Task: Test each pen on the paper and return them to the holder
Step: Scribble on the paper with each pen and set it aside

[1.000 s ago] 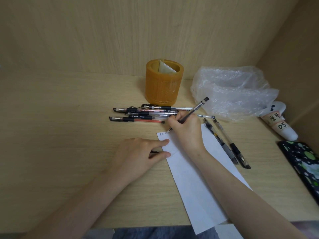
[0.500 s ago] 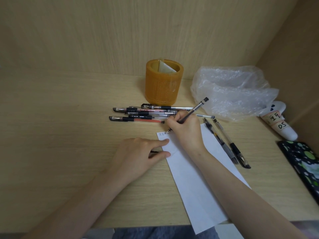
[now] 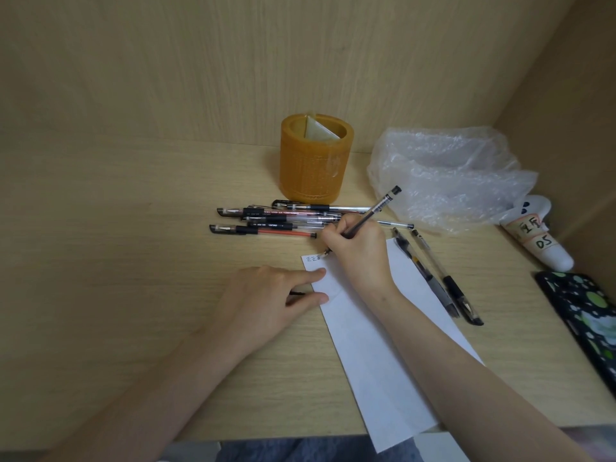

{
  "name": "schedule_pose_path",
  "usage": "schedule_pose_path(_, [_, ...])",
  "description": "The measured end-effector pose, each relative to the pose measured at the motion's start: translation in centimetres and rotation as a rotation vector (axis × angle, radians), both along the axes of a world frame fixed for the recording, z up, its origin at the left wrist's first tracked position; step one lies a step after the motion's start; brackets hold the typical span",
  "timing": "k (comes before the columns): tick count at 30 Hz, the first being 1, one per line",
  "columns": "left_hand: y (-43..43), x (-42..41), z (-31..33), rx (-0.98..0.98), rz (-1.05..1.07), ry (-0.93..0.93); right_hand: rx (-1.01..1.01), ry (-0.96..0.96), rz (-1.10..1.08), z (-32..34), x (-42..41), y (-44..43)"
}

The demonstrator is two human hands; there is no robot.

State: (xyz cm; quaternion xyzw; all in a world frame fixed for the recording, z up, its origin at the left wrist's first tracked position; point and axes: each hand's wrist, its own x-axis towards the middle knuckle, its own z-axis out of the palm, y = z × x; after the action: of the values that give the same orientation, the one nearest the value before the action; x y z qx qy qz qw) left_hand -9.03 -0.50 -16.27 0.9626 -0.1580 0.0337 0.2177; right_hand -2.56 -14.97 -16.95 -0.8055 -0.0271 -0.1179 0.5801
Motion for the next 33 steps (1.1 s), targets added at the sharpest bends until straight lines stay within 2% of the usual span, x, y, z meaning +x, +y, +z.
schedule_pose_path(9, [0.0,-0.1,0.0,-0.023,-0.001,-0.014,0.021,-0.003,-0.017,-0.1,0.1,-0.1])
schedule_pose_path(15, [0.1,0.0,0.3,-0.011,-0.002,0.012,0.539,0.166,0.018,1.3,0.7,-1.8])
schedule_pose_path(17, [0.1,0.0,0.4,-0.012,-0.003,0.025,0.583,0.225,0.033,1.5,0.8,-2.0])
schedule_pose_path(24, [0.4,0.1,0.2,-0.092,0.015,0.052,0.606,0.181,0.141,3.1,0.6,-2.8])
schedule_pose_path(26, [0.5,0.1,0.1,-0.211,0.026,0.067,0.592,0.201,0.147,3.2,0.0,-3.2])
schedule_pose_path(30, [0.9,-0.1,0.6,-0.594,-0.028,0.169,0.571,0.246,0.191,3.4,-1.3,-3.6])
schedule_pose_path(33, [1.1,0.1,0.9,-0.695,-0.131,0.257,0.529,0.235,0.237,3.7,-2.5,-3.3])
